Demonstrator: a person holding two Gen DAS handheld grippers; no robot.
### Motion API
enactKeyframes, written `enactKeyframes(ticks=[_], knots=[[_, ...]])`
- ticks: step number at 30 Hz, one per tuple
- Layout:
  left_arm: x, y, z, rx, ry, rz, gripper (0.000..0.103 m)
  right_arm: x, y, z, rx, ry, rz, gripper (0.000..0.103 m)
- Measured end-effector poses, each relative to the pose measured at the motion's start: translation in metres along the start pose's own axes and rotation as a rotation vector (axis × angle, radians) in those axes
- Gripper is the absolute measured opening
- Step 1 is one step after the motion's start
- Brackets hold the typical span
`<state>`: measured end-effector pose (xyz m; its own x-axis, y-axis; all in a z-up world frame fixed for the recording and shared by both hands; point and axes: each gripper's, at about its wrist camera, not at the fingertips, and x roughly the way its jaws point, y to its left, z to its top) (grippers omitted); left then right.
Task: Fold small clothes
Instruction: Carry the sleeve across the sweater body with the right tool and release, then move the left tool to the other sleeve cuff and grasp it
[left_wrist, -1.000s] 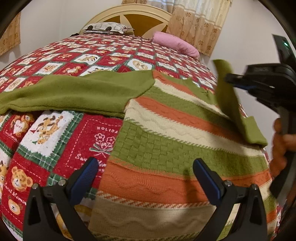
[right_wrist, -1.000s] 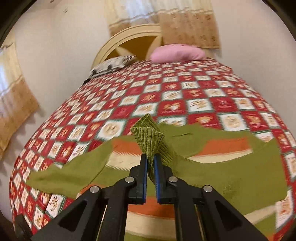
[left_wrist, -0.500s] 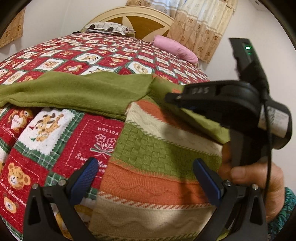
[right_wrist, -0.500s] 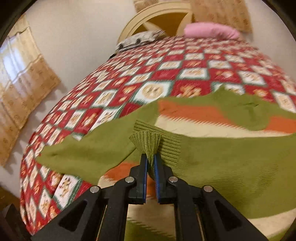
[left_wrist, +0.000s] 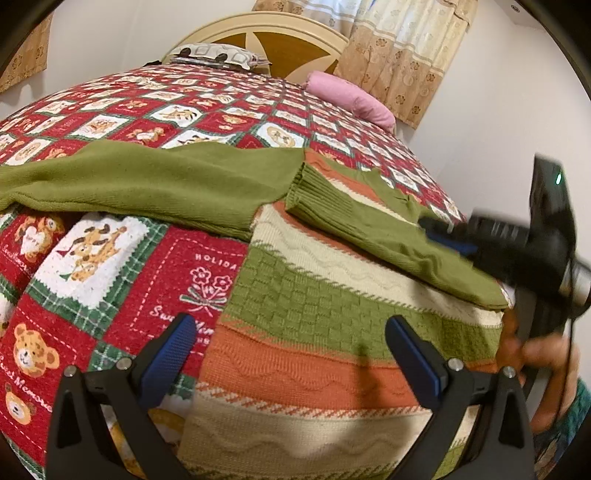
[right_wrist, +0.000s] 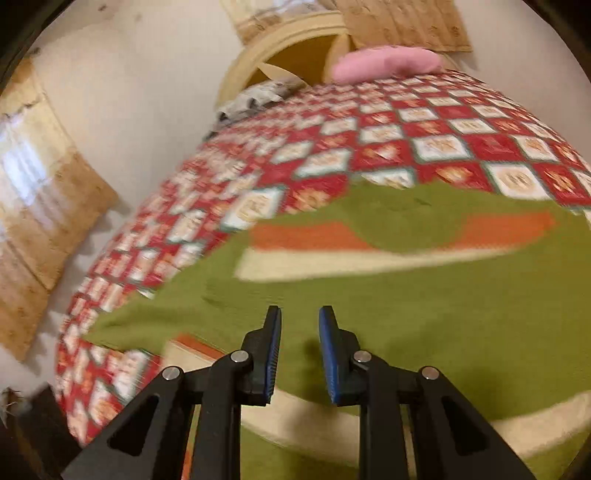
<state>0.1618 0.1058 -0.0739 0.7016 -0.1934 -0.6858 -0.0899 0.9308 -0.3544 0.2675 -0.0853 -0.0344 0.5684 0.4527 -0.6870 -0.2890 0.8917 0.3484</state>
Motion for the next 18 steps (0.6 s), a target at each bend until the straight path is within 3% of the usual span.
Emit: enactKeyframes(ticks=[3,6,8,10,12,14,18], knots=[[0.000,0.000,0.000,0.001,0.001,0.002,0.103,0.023,0.008,-0.022,-0.017,0.094,0.013,0.022],[0.000,0.000,0.001,0.001,0.001,0.002,0.103,0.026,0.030,-0.035,-0.065,0.078,0.058,0.025],[0.001,0.000,0.001,0.004,0.002,0.006,0.103,0.022,0.037,-0.029,-0.083,0.094,0.137,0.024],[0.001,0.000,0.001,0.007,0.003,0.010,0.103,0.006,0.034,-0.020,-0.078,0.042,0.138,0.024],[0.002,0.000,0.001,0.007,0.004,0.011,0.103,-0.017,0.017,-0.005,-0.058,-0.050,0.056,0.024],[0.002,0.000,0.001,0.008,0.004,0.012,0.103,-0.037,-0.015,0.012,-0.017,-0.131,-0.094,0.024],[0.002,-0.001,0.000,0.009,0.004,0.013,0.103,-0.060,-0.096,0.032,0.059,-0.186,-0.388,0.024]])
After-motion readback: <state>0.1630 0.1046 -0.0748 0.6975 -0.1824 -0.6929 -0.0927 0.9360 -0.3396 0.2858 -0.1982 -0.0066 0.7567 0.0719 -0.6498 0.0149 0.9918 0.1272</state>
